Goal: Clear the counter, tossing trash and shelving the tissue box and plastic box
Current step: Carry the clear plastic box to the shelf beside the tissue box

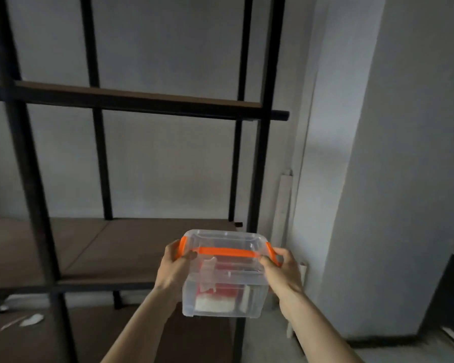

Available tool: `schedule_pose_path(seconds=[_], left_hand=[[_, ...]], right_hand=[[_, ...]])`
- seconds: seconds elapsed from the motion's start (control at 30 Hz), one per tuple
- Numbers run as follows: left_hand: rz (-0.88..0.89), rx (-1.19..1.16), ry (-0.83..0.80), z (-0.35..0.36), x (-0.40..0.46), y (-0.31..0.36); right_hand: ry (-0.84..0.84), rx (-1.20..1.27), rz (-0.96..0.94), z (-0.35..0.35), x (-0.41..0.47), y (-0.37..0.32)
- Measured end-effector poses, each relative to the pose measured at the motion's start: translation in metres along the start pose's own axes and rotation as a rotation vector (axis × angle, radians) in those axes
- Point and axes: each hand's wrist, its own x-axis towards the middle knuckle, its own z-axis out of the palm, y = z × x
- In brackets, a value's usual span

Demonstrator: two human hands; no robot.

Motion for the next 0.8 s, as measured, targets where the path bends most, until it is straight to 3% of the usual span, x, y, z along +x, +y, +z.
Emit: schedule_pose_path(seconds=[0.17,0.33,0.8], left_hand=[[-0.027,0.003,0.142,-0.102,0.028,-0.018],[-0.051,-0.002,0.218,-0.161,0.065,-0.033],[-0.122,0.113,0.275,-0.201,0.287,-0.052]], right_hand=[[-0.141,0.000,-0.019,0.110,-0.018,-0.010],[-0.233,-0.047,-0.049,0.189,-0.008,-0.012],[-0.346,-0.070,0.018,0.363,0.151,-0.001]])
